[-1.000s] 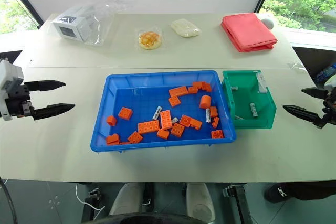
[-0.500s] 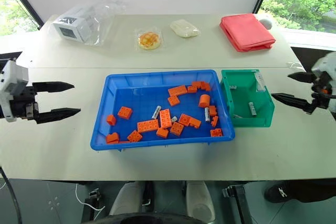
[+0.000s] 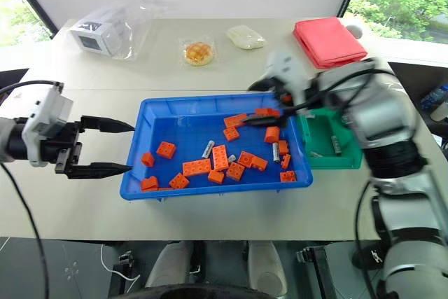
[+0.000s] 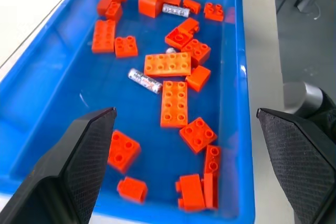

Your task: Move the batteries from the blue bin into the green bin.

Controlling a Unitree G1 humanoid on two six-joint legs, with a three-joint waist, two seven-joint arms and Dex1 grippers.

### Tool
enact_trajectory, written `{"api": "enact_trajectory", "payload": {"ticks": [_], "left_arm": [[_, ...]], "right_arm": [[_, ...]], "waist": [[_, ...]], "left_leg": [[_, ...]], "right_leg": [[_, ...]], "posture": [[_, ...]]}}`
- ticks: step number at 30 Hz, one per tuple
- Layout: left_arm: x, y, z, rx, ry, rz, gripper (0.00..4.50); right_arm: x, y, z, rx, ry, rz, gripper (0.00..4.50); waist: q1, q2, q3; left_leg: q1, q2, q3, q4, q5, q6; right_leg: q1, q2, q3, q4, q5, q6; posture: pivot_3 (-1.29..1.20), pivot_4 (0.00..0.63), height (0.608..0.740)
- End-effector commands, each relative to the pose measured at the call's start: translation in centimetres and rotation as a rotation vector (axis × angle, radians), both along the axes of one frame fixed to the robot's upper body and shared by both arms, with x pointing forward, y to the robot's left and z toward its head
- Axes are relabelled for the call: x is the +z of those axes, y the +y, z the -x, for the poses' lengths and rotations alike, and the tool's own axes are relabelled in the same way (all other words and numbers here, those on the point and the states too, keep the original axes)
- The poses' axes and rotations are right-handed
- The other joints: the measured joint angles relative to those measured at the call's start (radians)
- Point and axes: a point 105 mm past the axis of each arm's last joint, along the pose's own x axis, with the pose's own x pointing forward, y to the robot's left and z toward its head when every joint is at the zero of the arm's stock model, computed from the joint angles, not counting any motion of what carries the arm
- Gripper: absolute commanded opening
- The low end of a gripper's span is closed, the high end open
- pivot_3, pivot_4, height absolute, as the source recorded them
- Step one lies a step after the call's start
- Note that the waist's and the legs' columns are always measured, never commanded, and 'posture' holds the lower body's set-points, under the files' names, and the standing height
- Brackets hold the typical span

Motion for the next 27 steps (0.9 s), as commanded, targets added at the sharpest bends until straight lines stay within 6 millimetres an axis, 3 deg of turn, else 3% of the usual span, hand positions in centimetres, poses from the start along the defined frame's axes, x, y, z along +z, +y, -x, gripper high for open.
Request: {"api": "enact_trajectory", "payload": {"ticks": [1, 5, 9, 20, 27], "left_arm": [[0.2, -0.2, -0.6, 0.006, -0.032, -0.011, 4.5], [0.3, -0.4, -0.8, 0.003, -0.038, -0.009, 4.5], [0.5, -0.7, -0.9, 0.002, -0.043, -0.002, 4.5], [1.1, -1.4, -1.1, -0.005, -0.059, 0.008, 4.5], [1.5, -1.7, -1.2, -0.016, -0.066, 0.014, 4.5]], "right_arm": [[-1.2, 3.0, 0.4, -0.006, 0.02, 0.044, 4.45], [-3.2, 5.8, 1.2, -0.016, 0.084, 0.06, 4.45], [-4.9, 6.9, 1.3, -0.041, 0.108, 0.092, 4.45], [-7.8, 6.9, -0.4, -0.132, 0.111, 0.142, 4.45], [-9.7, 6.1, -0.4, -0.129, 0.106, 0.19, 4.45]], "waist": [[0.006, 0.0, 0.0], [0.001, -0.001, 0.0], [-0.002, -0.001, -0.001], [-0.005, -0.001, -0.001], [-0.005, -0.002, -0.001]], "left_leg": [[-0.002, 0.0, 0.0, 0.0, 0.0, 0.0], [-0.009, -0.001, 0.0, 0.004, 0.0, 0.0], [-0.011, -0.001, 0.0, 0.006, 0.0, 0.0], [-0.009, 0.0, -0.001, 0.005, 0.001, -0.001], [-0.008, 0.0, -0.001, 0.005, 0.001, -0.001]], "right_leg": [[-0.001, 0.0, 0.0, 0.0, 0.0, 0.0], [-0.006, -0.002, 0.0, 0.0, 0.001, 0.001], [-0.007, -0.002, 0.0, 0.0, 0.002, 0.003], [-0.007, 0.0, 0.0, 0.003, 0.003, 0.004], [-0.006, 0.001, 0.0, 0.003, 0.003, 0.004]], "posture": [[0.0, 0.15, 0.734], [0.0, 0.15, 0.734], [0.0, 0.15, 0.734], [0.0, 0.15, 0.734], [0.0, 0.15, 0.734]]}}
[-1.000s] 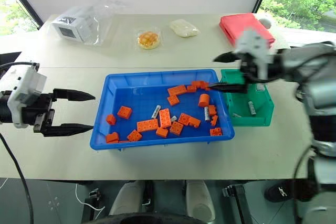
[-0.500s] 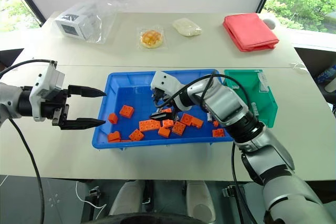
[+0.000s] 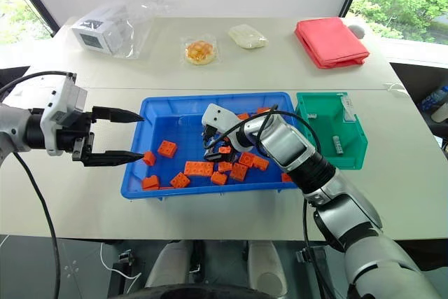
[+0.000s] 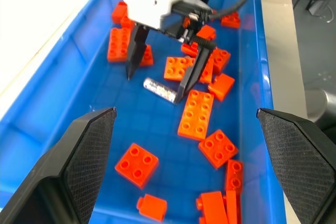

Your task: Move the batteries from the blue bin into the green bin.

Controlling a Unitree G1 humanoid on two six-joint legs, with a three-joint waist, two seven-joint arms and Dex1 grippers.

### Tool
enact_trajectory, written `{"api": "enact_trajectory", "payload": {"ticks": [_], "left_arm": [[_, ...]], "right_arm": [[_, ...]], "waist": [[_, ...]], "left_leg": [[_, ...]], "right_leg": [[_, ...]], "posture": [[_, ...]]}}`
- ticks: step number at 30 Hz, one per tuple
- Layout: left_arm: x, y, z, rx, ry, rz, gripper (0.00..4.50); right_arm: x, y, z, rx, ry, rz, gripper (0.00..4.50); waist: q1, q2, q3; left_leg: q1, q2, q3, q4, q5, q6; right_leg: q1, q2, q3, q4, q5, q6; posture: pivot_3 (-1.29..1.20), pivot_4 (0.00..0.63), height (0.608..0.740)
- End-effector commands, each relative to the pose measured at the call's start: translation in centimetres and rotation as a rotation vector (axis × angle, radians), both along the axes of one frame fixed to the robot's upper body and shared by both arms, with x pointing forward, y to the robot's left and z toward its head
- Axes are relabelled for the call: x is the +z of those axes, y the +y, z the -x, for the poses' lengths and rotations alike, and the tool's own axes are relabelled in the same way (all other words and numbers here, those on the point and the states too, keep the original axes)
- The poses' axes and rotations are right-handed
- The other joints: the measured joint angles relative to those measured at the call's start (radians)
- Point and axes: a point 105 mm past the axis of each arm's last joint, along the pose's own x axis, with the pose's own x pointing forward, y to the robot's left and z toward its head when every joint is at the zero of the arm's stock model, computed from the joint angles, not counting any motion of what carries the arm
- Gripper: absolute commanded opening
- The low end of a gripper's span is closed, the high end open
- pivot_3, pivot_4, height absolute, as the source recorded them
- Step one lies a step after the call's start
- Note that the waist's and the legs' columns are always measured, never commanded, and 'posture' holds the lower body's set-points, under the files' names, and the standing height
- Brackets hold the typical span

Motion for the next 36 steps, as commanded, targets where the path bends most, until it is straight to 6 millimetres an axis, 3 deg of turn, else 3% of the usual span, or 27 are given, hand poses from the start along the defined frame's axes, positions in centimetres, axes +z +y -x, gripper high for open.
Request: {"api": "enact_trajectory", "payload": {"ticks": [1, 3, 6, 10, 13, 16, 19, 23, 25, 27, 31, 32, 36], "left_arm": [[0.6, -0.6, 0.3, -0.034, -0.02, 0.003, 4.5], [0.6, -0.7, 0.2, -0.035, -0.022, 0.005, 4.5], [0.7, -0.9, -0.1, -0.041, -0.027, 0.008, 4.5], [0.8, -1.0, -0.6, -0.048, -0.032, 0.014, 4.5], [0.4, -1.6, -0.8, -0.067, -0.024, 0.034, 4.5], [-0.3, -2.5, -0.7, -0.101, -0.011, 0.056, 4.5], [-0.7, -3.4, -0.9, -0.127, -0.007, 0.078, 4.5], [-1.0, -4.1, -1.1, -0.153, -0.005, 0.091, 4.5], [-1.0, -4.3, -1.3, -0.157, -0.007, 0.097, 4.5], [-1.0, -4.5, -1.5, -0.162, -0.008, 0.1, 4.5], [-0.9, -4.7, -1.7, -0.172, -0.013, 0.099, 4.5], [-0.9, -4.7, -1.8, -0.173, -0.014, 0.099, 4.5], [-0.7, -4.7, -1.8, -0.174, -0.017, 0.098, 4.5]], "right_arm": [[-0.8, -0.2, 0.2, 0.005, 0.003, 0.014, 4.23], [-0.9, -0.1, 0.1, 0.0, 0.003, 0.006, 3.59], [-0.4, 0.0, -0.2, -0.016, -0.005, -0.017, 2.22], [2.0, 0.4, -0.1, -0.013, -0.013, -0.102, 2.22], [5.8, -0.8, -0.1, -0.044, -0.032, -0.177, 2.22], [9.9, -4.7, -0.6, -0.153, -0.076, -0.24, 2.22], [12.0, -10.4, -0.4, -0.301, -0.107, -0.229, 2.22], [12.5, -18.3, 0.8, -0.502, -0.149, -0.125, 2.22], [12.2, -20.9, 1.5, -0.59, -0.131, -0.111, 2.22], [11.3, -22.3, 2.1, -0.628, -0.117, -0.09, 2.22], [10.0, -23.4, 1.8, -0.67, -0.141, -0.053, 4.25], [10.0, -23.4, 1.6, -0.666, -0.156, -0.051, 4.46], [11.5, -21.2, 0.9, -0.562, -0.214, -0.091, 4.46]], "waist": [[0.0, 0.0, 0.0], [-0.001, 0.0, 0.0], [-0.001, -0.001, 0.0], [0.0, -0.001, 0.0], [0.001, 0.0, 0.0], [0.008, 0.0, 0.0], [0.016, -0.001, 0.0], [0.026, -0.001, -0.001], [0.024, -0.001, 0.0], [0.017, -0.001, 0.0], [-0.004, -0.001, 0.0], [-0.007, -0.001, 0.0], [-0.006, -0.001, 0.0]], "left_leg": [[0.001, 0.0, 0.0, 0.0, 0.0, 0.0], [0.001, 0.0, 0.0, 0.0, 0.0, 0.0], [0.002, 0.0, 0.0, 0.0, 0.0, 0.0], [0.003, 0.0, 0.0, 0.0, 0.0, 0.0], [0.003, 0.0, 0.0, 0.0, 0.0, 0.0], [0.002, 0.0, 0.0, 0.0, 0.0, 0.0], [0.001, -0.001, 0.0, 0.0, 0.0, 0.0], [0.001, -0.001, 0.0, -0.001, 0.0, 0.001], [0.001, -0.001, 0.0, -0.002, -0.001, 0.001], [0.002, -0.001, 0.0, -0.001, -0.001, 0.001], [0.01, 0.0, 0.0, -0.002, -0.001, 0.001], [0.01, 0.0, 0.0, -0.002, -0.001, 0.001], [0.01, 0.0, 0.0, -0.002, -0.001, 0.001]], "right_leg": [[0.0, 0.0, 0.0, 0.0, 0.0, 0.0], [0.001, 0.0, 0.0, 0.0, 0.0, 0.0], [0.002, 0.0, 0.0, 0.0, 0.0, 0.0], [0.003, 0.0, 0.0, 0.0, 0.0, 0.0], [0.002, 0.0, 0.0, 0.0, 0.0, 0.0], [0.002, 0.0, 0.0, 0.0, 0.0, 0.001], [0.003, -0.001, 0.0, -0.002, 0.0, 0.0], [0.003, -0.001, 0.0, -0.004, -0.001, -0.002], [0.003, -0.001, 0.0, -0.004, -0.001, -0.002], [0.003, 0.0, 0.001, -0.004, -0.001, -0.002], [0.009, 0.001, 0.001, -0.004, -0.001, -0.002], [0.009, 0.001, 0.001, -0.003, -0.001, -0.002], [0.009, 0.001, 0.002, -0.003, -0.001, -0.002]], "posture": [[0.0, 0.15, 0.734], [0.0, 0.15, 0.734], [0.0, 0.15, 0.734], [0.0, 0.15, 0.734], [0.0, 0.15, 0.734], [0.0, 0.15, 0.734], [0.0, 0.15, 0.734], [0.0, 0.15, 0.734], [0.0, 0.15, 0.734], [0.0, 0.15, 0.734], [0.0, 0.15, 0.734], [0.0, 0.15, 0.734], [0.0, 0.15, 0.734]]}}
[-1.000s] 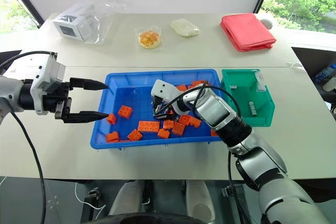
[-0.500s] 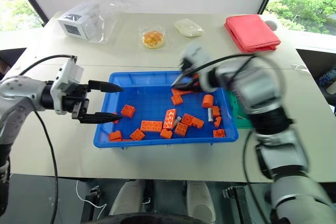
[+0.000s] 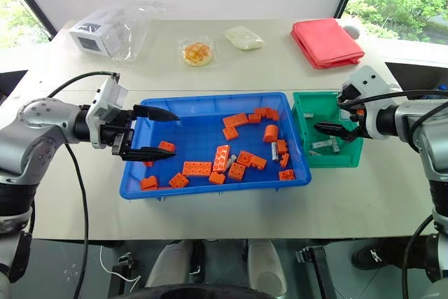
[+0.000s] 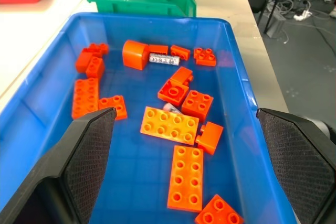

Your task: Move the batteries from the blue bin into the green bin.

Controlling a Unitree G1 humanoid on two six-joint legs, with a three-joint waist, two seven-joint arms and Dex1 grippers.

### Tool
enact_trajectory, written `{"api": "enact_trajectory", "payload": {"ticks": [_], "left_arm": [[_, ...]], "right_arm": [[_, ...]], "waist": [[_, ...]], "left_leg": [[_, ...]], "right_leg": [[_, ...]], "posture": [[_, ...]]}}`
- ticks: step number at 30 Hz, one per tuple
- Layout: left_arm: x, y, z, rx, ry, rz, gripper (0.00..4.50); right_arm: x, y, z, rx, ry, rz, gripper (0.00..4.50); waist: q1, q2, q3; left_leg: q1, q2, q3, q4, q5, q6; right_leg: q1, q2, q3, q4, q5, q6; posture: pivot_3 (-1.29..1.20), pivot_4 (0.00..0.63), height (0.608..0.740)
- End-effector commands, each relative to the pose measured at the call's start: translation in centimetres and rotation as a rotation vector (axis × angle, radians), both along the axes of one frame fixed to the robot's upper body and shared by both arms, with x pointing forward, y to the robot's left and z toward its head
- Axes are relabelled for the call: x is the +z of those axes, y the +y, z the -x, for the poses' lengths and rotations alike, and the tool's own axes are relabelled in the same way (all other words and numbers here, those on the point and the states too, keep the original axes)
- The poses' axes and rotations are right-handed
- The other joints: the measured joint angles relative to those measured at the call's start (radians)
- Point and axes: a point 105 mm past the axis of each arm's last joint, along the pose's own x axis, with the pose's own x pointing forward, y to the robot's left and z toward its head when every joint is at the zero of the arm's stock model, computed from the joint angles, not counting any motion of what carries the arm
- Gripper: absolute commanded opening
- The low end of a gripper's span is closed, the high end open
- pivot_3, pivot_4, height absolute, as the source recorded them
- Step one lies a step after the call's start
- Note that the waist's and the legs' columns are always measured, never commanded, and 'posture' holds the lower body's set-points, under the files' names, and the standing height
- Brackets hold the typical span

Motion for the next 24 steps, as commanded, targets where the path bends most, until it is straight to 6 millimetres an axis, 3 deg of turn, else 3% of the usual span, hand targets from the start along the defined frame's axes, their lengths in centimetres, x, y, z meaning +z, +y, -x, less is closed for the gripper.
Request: {"api": "enact_trajectory", "payload": {"ticks": [1, 3, 7, 11, 17, 21, 24], "left_arm": [[0.6, 0.0, 0.1, -0.01, -0.032, -0.005, 4.5], [0.5, 0.0, 0.2, -0.01, -0.031, -0.008, 4.5], [0.5, 0.0, 0.4, -0.008, -0.033, -0.015, 4.5], [0.7, 0.2, 0.6, 0.0, -0.039, -0.022, 4.5], [1.0, 0.6, 0.8, 0.028, -0.05, -0.03, 4.5], [1.1, 1.2, 1.1, 0.066, -0.053, -0.032, 4.5], [1.0, 1.4, 1.3, 0.083, -0.052, -0.034, 4.5]], "right_arm": [[2.9, 2.6, -0.6, 0.124, -0.109, -0.01, 4.46], [3.2, 5.4, -0.5, 0.263, -0.106, -0.024, 4.46], [1.2, 10.9, 0.8, 0.527, -0.012, -0.034, 4.46], [-2.0, 14.0, 1.2, 0.7, 0.045, 0.046, 4.46], [-4.9, 15.9, 0.1, 0.775, 0.102, 0.109, 4.46], [-5.7, 16.4, 0.1, 0.809, 0.133, 0.125, 2.67], [-5.8, 16.7, 0.0, 0.817, 0.133, 0.128, 1.04]], "waist": [[0.001, 0.0, 0.0], [0.001, 0.0, 0.0], [0.005, 0.0, 0.0], [0.01, 0.0, 0.0], [0.008, 0.0, 0.0], [0.008, 0.0, 0.0], [0.008, 0.0, 0.0]], "left_leg": [[0.0, 0.0, 0.0, 0.0, 0.0, 0.0], [0.0, 0.0, 0.0, 0.0, 0.0, 0.0], [-0.001, 0.001, -0.001, -0.001, 0.0, 0.0], [-0.001, 0.001, -0.001, 0.0, 0.0, 0.0], [-0.001, 0.001, -0.001, 0.0, 0.0, 0.0], [-0.002, 0.001, -0.001, 0.0, 0.0, 0.0], [-0.002, 0.001, -0.001, 0.0, 0.0, 0.0]], "right_leg": [[0.0, 0.0, 0.0, 0.0, 0.0, 0.0], [0.0, 0.001, 0.0, 0.0, 0.0, 0.0], [0.0, 0.002, 0.0, 0.0, 0.0, 0.0], [0.0, 0.002, 0.0, 0.0, 0.0, 0.0], [0.0, 0.002, 0.0, 0.0, 0.0, 0.0], [0.0, 0.002, 0.0, 0.0, 0.0, 0.0], [0.0, 0.002, 0.0, 0.0, 0.0, 0.0]], "posture": [[0.0, 0.15, 0.734], [0.0, 0.15, 0.734], [0.0, 0.15, 0.734], [0.0, 0.15, 0.734], [0.0, 0.15, 0.734], [0.0, 0.15, 0.734], [0.0, 0.15, 0.734]]}}
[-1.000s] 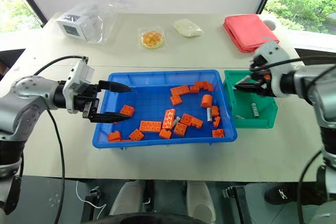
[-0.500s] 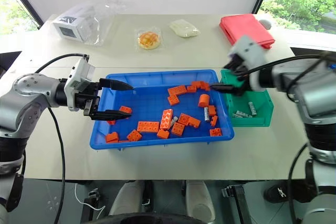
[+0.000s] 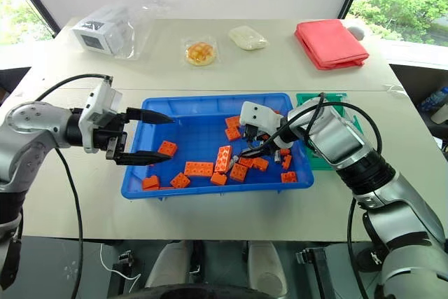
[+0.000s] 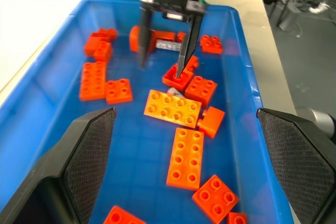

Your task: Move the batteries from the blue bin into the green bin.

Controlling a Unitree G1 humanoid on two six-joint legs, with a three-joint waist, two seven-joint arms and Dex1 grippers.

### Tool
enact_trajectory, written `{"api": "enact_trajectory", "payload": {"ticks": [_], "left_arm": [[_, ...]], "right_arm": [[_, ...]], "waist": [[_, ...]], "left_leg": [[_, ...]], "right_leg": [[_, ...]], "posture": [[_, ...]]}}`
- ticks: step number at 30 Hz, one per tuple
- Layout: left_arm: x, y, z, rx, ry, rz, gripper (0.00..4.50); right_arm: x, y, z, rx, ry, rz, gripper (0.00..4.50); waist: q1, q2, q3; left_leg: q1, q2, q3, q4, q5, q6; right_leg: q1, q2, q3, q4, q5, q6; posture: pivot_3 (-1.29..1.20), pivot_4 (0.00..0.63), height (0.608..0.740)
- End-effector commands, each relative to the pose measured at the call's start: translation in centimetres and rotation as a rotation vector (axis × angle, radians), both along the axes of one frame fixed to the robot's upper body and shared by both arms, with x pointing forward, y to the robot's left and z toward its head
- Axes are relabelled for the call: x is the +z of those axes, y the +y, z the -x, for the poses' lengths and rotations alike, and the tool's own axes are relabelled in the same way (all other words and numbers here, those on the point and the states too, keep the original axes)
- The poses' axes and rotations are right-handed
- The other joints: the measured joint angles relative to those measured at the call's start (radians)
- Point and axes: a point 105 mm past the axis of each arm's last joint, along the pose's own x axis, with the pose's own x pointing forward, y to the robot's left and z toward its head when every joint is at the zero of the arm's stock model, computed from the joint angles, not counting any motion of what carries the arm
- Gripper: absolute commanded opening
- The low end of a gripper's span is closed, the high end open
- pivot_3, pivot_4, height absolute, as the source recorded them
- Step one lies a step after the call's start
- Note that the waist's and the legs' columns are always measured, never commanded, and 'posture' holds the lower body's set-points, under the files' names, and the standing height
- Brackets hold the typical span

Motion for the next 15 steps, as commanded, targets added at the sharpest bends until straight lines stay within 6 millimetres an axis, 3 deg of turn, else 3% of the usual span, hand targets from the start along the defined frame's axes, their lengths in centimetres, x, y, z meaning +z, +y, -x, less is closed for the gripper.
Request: {"api": "enact_trajectory", "payload": {"ticks": [1, 15], "left_arm": [[1.1, 0.3, 0.5, 0.011, -0.046, 0.006, 4.5], [1.7, 0.1, -0.3, 0.035, -0.078, 0.023, 4.5]], "right_arm": [[0.8, 0.8, -0.2, 0.039, -0.038, -0.005, 1.04], [-1.0, 1.5, 1.6, 0.205, -0.022, 0.075, 1.04]], "waist": [[0.0, 0.0, 0.0], [0.001, 0.0, 0.0]], "left_leg": [[0.0, 0.0, 0.0, 0.0, 0.0, 0.0], [0.0, 0.0, 0.0, 0.0, 0.0, 0.0]], "right_leg": [[0.0, 0.0, 0.0, 0.0, 0.0, 0.0], [0.0, 0.0, 0.0, 0.0, 0.0, 0.0]], "posture": [[0.0, 0.15, 0.734], [0.0, 0.15, 0.734]]}}
